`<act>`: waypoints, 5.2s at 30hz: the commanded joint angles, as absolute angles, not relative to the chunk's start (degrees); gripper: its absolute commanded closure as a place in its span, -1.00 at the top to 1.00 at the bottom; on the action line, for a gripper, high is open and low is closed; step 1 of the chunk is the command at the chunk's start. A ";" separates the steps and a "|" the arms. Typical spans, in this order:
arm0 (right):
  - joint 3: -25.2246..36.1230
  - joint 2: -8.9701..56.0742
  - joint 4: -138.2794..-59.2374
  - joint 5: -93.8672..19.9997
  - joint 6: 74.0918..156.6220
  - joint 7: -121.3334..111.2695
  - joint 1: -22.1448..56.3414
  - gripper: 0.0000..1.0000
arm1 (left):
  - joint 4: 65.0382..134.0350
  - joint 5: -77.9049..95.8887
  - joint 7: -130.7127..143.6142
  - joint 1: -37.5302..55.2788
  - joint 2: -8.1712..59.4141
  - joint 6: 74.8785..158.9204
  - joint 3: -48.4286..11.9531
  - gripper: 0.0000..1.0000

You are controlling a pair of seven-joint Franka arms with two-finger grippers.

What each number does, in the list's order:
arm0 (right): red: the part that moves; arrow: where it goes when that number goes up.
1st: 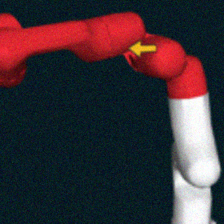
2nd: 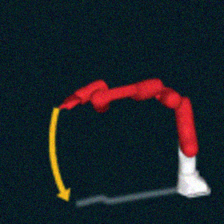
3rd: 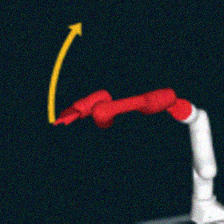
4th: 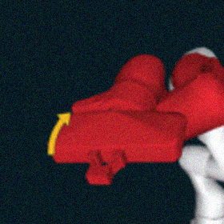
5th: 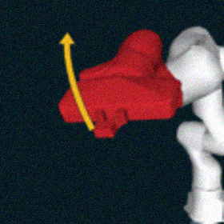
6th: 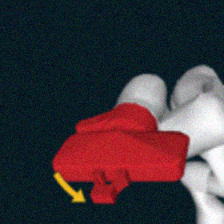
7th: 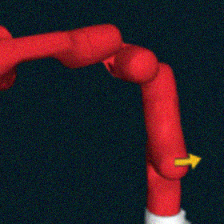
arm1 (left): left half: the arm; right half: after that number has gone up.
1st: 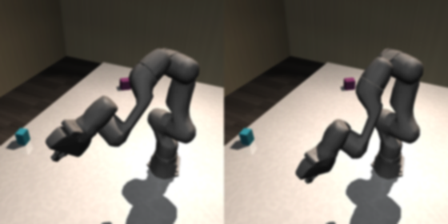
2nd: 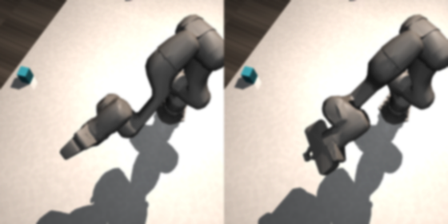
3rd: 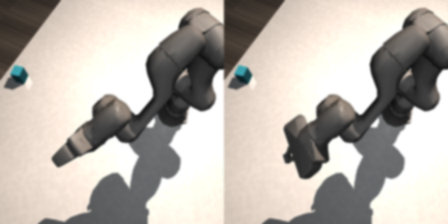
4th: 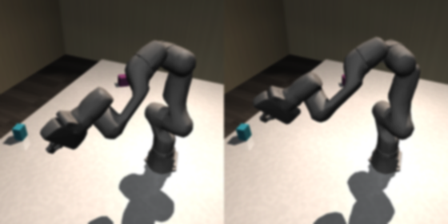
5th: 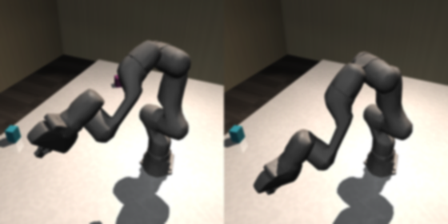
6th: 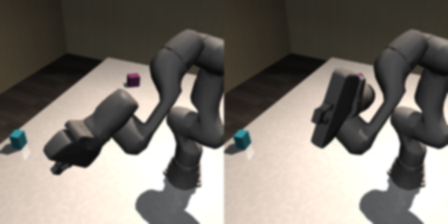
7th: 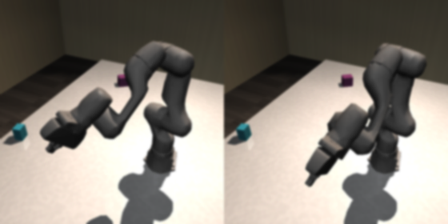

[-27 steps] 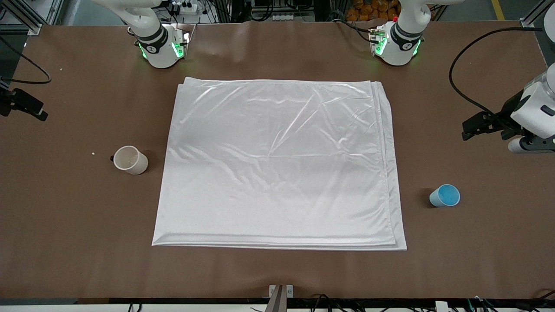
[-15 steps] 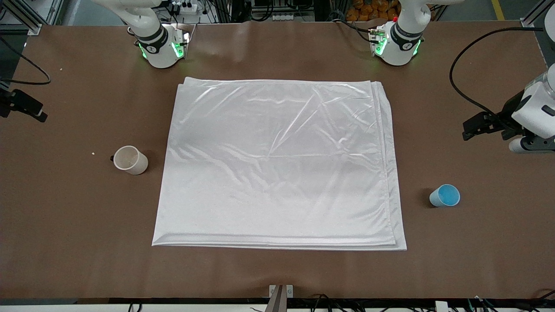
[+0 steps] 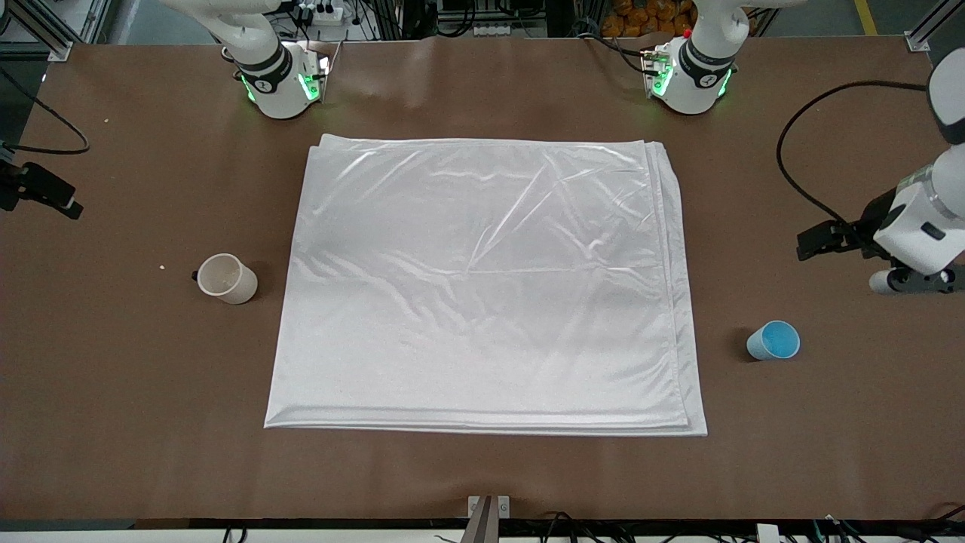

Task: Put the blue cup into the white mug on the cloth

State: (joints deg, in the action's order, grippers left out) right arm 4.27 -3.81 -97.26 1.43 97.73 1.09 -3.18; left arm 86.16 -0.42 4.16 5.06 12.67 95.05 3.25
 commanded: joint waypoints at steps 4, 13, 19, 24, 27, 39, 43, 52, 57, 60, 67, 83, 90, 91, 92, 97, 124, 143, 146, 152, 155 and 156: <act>3.96 -3.96 -97.56 2.02 98.26 0.97 -3.52 1.00 | 85.17 0.09 -0.61 1.94 18.45 100.19 3.34 1.00; 3.87 -4.48 -98.96 2.02 98.44 0.62 -3.16 1.00 | 85.17 0.09 -3.43 -0.35 23.81 106.16 3.43 1.00; 3.78 -4.66 -100.20 2.02 99.49 -0.08 -3.08 1.00 | 85.17 -0.09 -3.52 -0.35 27.59 109.42 3.51 1.00; 3.78 -4.22 -100.28 1.93 100.10 -3.68 -3.08 1.00 | 85.17 -0.44 -3.60 -0.79 30.14 111.53 3.78 1.00; 3.78 -4.39 -102.38 2.02 102.91 -7.11 -3.08 1.00 | 85.17 -0.53 -3.60 -0.97 31.55 113.02 3.78 1.00; 3.78 -3.34 -107.83 1.85 106.61 -19.24 -3.25 1.00 | 85.17 -1.67 -5.88 -2.90 36.82 116.72 3.78 1.00; 3.78 -3.25 -110.91 1.85 110.03 -24.94 -3.34 1.00 | 85.17 -1.76 -7.20 -3.69 38.14 118.03 3.78 1.00; 3.87 -1.59 -114.34 1.85 112.59 -40.23 -4.13 1.00 | 85.25 -1.67 -8.53 -4.83 41.31 121.90 3.69 1.00; 3.87 1.58 -114.43 1.23 114.60 -50.86 -6.06 1.00 | 85.34 -1.58 -8.18 -4.22 43.41 124.54 3.69 1.00; 3.87 3.95 -114.43 1.23 117.06 -58.51 -6.85 1.00 | 85.43 -1.58 -7.74 -4.13 43.77 124.98 3.60 1.00; 3.87 9.49 -114.35 1.23 123.65 -75.92 -8.35 1.00 | 85.43 -1.41 -7.47 -4.13 43.95 124.98 3.60 -0.78; 3.78 14.50 -121.63 1.23 135.43 -89.12 -8.17 1.00 | 85.34 -1.67 -7.65 -4.13 43.33 124.98 3.60 -1.00; 3.69 14.50 -128.58 1.14 144.13 -89.21 -8.70 1.00 | 85.17 -1.76 -7.82 -4.13 42.19 124.98 3.60 -1.00; 3.78 14.50 -129.19 1.14 145.18 -89.21 -8.70 1.00 | 85.17 -1.67 -7.82 -4.13 42.10 124.89 3.52 -1.00; 3.78 14.50 -129.81 1.14 145.89 -89.30 -8.70 1.00 | 85.17 -1.67 -7.82 -4.13 42.01 124.81 3.43 -1.00; 3.69 14.59 -131.75 1.14 148.00 -89.91 -8.61 1.00 | 85.17 -1.50 -7.82 -4.13 40.96 124.45 3.43 -1.00; 3.52 17.05 -132.36 1.14 151.52 -91.23 -8.17 -0.08 | 83.94 2.28 1.05 0.17 36.65 120.41 3.16 -1.00; 0.27 13.98 -130.61 0.97 150.91 -90.44 -8.09 -1.00 | 83.85 5.19 12.39 6.06 34.01 116.28 2.55 -1.00; -2.63 13.36 -129.47 0.88 150.21 -90.09 -8.09 -1.00 | 83.85 5.19 13.97 6.76 34.01 115.84 2.55 -1.00; -7.29 13.27 -123.24 0.18 140.73 -85.96 -7.56 -1.00 | 83.85 5.19 15.90 7.73 33.57 115.49 2.11 -1.00; -8.61 13.27 -120.59 0.09 137.47 -82.89 -5.72 -1.00 | 83.85 5.27 16.52 7.91 33.49 115.49 1.41 -1.00; -8.70 13.27 -120.06 0.09 136.68 -81.05 -4.93 -1.00 | 83.85 5.27 16.70 7.82 33.49 115.49 1.23 -1.00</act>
State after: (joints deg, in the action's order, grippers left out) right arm -6.97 13.84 -123.96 0.94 142.05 -85.77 -6.85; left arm 83.66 3.93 15.10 7.62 34.57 116.70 1.87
